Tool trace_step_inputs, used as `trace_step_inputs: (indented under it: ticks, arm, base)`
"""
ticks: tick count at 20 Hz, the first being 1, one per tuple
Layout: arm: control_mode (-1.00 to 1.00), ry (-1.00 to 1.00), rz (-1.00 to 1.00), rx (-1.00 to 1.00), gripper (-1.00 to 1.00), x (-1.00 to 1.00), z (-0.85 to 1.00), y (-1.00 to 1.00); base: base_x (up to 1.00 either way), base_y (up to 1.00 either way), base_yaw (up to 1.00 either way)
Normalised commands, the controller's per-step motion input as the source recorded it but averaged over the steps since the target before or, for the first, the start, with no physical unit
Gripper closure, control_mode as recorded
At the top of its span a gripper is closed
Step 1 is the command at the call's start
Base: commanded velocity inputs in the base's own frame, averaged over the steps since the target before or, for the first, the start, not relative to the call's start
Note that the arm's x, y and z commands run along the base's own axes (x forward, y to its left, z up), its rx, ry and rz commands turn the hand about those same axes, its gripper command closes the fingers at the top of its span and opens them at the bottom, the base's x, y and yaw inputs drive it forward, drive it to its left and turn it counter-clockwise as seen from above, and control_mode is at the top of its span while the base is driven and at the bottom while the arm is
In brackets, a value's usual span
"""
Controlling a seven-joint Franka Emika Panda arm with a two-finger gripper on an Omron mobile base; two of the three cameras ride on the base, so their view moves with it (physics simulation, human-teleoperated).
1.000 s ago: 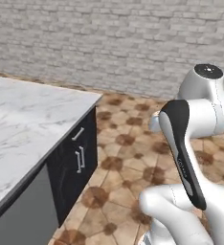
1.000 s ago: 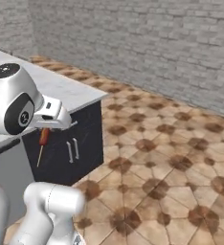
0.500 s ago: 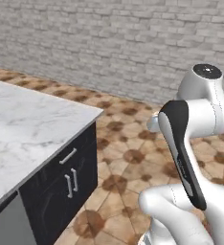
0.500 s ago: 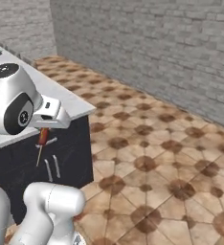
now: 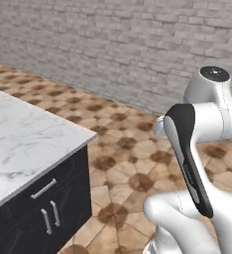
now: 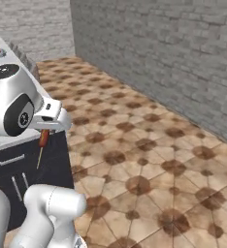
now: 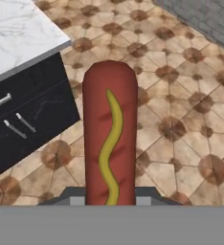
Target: Place the cold items (mango and lime) from the fridge in one tupperware on the dining counter. Place the warm items (hot dog and kebab skewer) in the stove area in another tupperware.
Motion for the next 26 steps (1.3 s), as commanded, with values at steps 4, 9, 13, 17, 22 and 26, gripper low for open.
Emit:
trace_step_inputs:
  ticks: [4,9,13,17,22,26]
  arm:
    - [1.0,0.0,0.0,0.0,1.0,0.0,0.0,0.0]
    - [1.0,0.0,0.0,0.0,1.0,0.0,0.0,0.0]
    - [1.0,0.0,0.0,0.0,1.0,0.0,0.0,0.0]
    - [1.0,0.0,0.0,0.0,1.0,0.0,0.0,0.0]
    - [1.0,0.0,0.0,0.0,1.0,0.0,0.0,0.0]
    - [1.0,0.0,0.0,0.0,1.0,0.0,0.0,0.0]
  base:
    - [0.8,-0.9,0.38]
    - [0.86,-0.88,0.34]
    - [0.9,-0.88,0.31]
    - [0.89,-0.85,0.35]
    - [0.92,-0.82,0.39]
    - [0.95,-0.8,0.41]
